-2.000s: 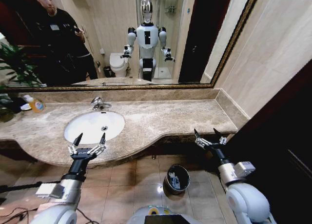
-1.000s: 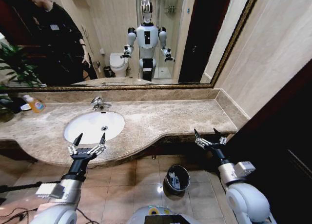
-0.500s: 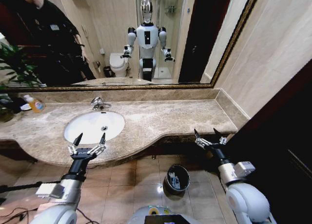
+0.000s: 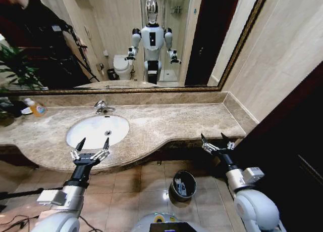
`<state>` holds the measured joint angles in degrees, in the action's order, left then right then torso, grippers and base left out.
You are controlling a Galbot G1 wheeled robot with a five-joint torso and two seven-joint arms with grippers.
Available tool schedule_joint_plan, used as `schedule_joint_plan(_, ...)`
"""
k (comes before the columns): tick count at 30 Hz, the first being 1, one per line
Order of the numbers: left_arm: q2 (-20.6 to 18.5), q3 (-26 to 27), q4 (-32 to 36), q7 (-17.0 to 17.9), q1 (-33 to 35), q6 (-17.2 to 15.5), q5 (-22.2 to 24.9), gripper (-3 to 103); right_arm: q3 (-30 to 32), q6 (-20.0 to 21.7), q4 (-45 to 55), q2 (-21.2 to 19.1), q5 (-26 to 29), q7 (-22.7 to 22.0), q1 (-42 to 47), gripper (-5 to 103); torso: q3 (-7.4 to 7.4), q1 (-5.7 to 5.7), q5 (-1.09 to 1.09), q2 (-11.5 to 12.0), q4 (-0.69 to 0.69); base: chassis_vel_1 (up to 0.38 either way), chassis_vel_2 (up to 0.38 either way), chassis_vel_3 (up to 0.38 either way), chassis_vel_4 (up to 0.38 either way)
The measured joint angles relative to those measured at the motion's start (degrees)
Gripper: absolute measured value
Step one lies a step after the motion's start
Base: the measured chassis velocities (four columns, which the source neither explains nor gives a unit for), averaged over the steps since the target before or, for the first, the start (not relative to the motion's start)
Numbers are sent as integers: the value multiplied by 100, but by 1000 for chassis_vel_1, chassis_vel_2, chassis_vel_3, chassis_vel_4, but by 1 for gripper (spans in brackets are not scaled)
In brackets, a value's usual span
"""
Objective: Pick up the trash from the sink and place it in the trash bin.
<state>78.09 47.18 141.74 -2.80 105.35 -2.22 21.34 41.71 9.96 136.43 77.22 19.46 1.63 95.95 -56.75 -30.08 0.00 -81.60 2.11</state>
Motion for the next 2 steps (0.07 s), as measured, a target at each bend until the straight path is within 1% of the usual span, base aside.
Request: schedule_joint_plan(2, 0, 0, 0, 0, 0, 0, 0, 100, 0, 0, 0, 0, 0, 0, 0, 100, 0, 0, 0, 0, 0, 0, 0, 0, 0)
